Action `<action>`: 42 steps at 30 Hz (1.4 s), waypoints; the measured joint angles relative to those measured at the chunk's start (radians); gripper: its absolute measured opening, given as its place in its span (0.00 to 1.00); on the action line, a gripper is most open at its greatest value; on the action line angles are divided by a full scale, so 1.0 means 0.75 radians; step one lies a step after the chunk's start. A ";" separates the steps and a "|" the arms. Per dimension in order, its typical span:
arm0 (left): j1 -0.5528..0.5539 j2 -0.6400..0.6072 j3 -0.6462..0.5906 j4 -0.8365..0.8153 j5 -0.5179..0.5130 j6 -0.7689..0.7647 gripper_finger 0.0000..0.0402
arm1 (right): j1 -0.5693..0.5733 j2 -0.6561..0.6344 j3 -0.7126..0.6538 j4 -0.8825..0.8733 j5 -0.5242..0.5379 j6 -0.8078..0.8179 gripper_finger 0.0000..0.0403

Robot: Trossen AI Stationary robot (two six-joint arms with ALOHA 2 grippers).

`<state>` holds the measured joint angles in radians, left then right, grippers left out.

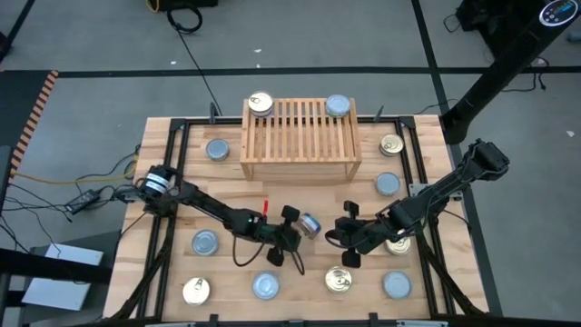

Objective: Stack canned seafood by type on shelf
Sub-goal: Stack the blue pink tuna can on top of the blue pink tuna can on the shelf

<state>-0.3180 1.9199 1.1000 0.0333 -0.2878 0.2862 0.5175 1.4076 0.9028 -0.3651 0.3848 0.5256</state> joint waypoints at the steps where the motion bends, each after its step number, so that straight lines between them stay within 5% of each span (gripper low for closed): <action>1: -0.006 -0.024 0.000 -0.015 0.001 -0.013 0.00 | 0.000 0.004 0.001 0.005 0.021 0.026 0.06; 14: -0.015 -0.201 0.000 -0.087 0.002 -0.012 0.02 | -0.001 0.098 0.001 0.043 0.136 0.203 0.15; 27: 0.065 -0.244 0.019 -0.242 -0.010 -0.032 0.25 | -0.007 0.145 0.001 0.092 0.197 0.260 0.39; 36: 0.037 -0.317 -0.318 0.415 -0.114 -0.084 0.03 | -0.060 0.283 0.001 0.235 0.270 0.287 0.71; 42: -0.031 -0.457 -0.544 0.719 -0.223 -0.135 0.02 | -0.136 0.280 0.010 0.239 0.255 0.322 0.84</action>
<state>-0.3411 1.5770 0.6921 0.5723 -0.4553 0.1852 0.4154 1.6176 0.9104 -0.1859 0.5761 0.7673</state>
